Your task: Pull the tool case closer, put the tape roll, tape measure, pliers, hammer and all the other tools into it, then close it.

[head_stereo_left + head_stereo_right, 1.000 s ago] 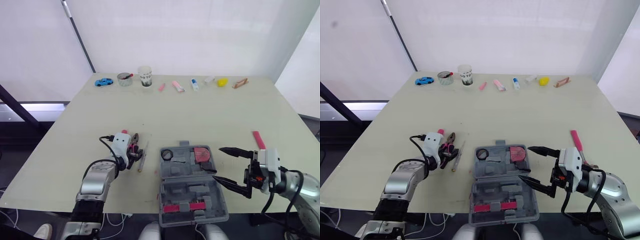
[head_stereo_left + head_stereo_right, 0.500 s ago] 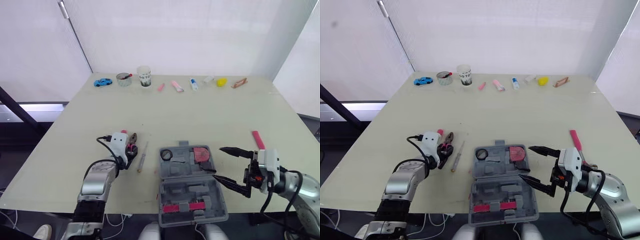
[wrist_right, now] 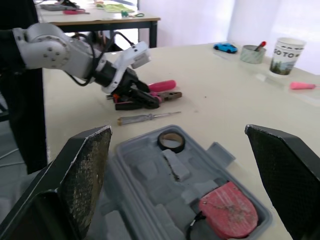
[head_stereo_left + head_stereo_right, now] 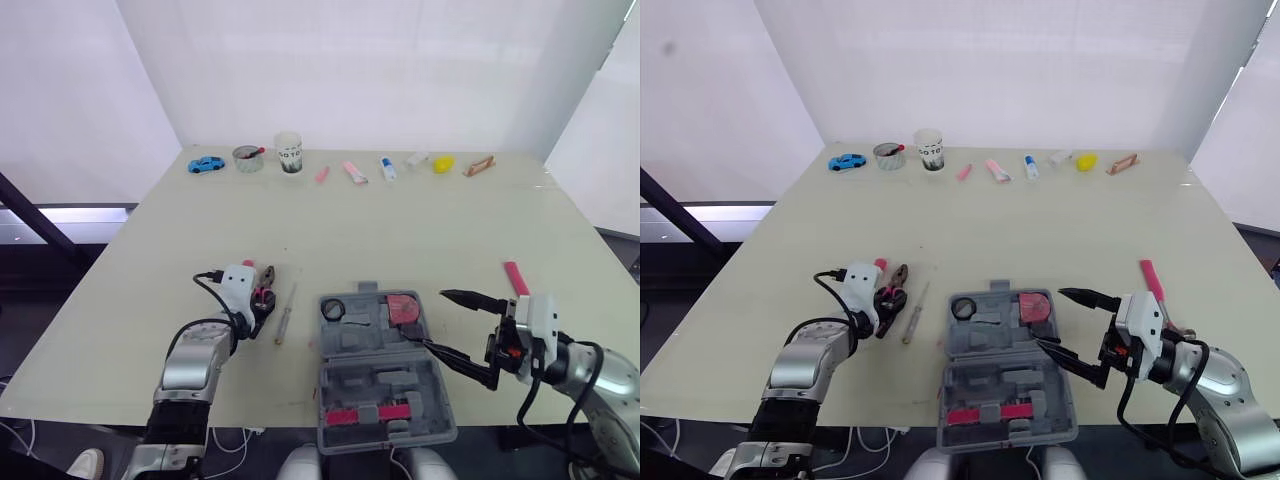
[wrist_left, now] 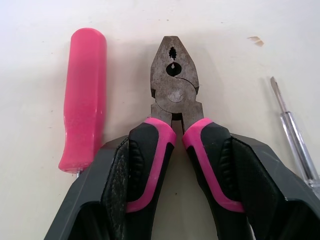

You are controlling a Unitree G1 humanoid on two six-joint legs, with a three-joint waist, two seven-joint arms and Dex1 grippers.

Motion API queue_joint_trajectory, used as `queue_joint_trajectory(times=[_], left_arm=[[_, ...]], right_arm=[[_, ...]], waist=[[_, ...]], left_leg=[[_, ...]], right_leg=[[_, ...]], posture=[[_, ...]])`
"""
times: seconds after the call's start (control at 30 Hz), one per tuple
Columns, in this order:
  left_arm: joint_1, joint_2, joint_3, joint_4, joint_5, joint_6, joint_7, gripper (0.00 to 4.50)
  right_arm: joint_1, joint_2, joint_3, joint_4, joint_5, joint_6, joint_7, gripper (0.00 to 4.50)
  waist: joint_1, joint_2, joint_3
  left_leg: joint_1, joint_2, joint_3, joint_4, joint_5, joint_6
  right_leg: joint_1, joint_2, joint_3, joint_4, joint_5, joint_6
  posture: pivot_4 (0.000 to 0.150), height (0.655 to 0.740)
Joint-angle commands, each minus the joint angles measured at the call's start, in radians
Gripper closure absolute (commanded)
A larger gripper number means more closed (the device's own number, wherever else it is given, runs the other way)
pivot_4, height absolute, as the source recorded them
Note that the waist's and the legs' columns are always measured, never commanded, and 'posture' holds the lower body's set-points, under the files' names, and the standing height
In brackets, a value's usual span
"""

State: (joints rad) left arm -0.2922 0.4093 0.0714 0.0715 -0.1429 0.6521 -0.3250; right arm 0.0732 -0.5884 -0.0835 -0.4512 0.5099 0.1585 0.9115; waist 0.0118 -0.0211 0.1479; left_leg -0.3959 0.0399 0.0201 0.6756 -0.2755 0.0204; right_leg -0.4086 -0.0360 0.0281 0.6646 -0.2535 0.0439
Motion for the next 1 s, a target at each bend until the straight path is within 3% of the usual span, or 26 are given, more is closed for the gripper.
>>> queue_joint_trajectory(times=[0.03,0.3,0.5,0.73,1.0], left_arm=[[-0.058,0.033,-0.036,-0.101,-0.063,-0.003,-0.143,1.99],[-0.21,0.109,-0.136,-0.109,-0.136,0.027,-0.408,1.99],[-0.388,0.187,-0.317,0.025,-0.066,-0.115,-0.68,1.99],[-0.592,0.125,-0.459,0.259,0.004,-0.263,-0.928,1.99],[-0.732,-0.015,-0.499,0.544,0.069,-0.458,-1.052,1.99]], right_arm=[[-0.04,0.007,-0.007,-0.003,-0.038,0.004,-0.061,0.0],[-0.157,-0.041,0.074,-0.015,-0.134,0.171,-0.144,0.0],[-0.33,-0.115,0.226,-0.025,-0.238,0.396,-0.16,0.0],[-0.541,-0.128,0.356,-0.007,-0.268,0.577,-0.121,0.0],[-0.748,-0.096,0.505,0.046,-0.289,0.772,-0.087,0.0]], waist=[[0.002,0.0,0.0],[-0.007,0.0,0.0],[-0.013,0.001,0.001],[-0.014,0.001,0.002],[-0.02,0.001,0.002]], left_leg=[[0.0,0.0,0.0,0.0,0.0,0.0],[-0.002,0.0,0.002,0.001,0.001,-0.001],[-0.003,0.0,0.002,0.001,0.001,-0.001],[-0.005,0.0,0.002,0.001,0.001,-0.001],[-0.011,0.0,0.0,0.003,0.0,0.0]], right_leg=[[0.0,0.0,0.0,0.0,0.0,0.0],[0.0,0.001,-0.002,0.0,0.0,0.0],[-0.001,0.001,-0.002,-0.001,0.0,0.0],[-0.002,0.001,-0.002,-0.002,0.0,0.0],[-0.006,0.001,-0.005,-0.002,0.0,0.0]], posture=[[0.15,0.74],[0.15,0.74],[0.15,0.74],[0.15,0.74],[0.15,0.74]])
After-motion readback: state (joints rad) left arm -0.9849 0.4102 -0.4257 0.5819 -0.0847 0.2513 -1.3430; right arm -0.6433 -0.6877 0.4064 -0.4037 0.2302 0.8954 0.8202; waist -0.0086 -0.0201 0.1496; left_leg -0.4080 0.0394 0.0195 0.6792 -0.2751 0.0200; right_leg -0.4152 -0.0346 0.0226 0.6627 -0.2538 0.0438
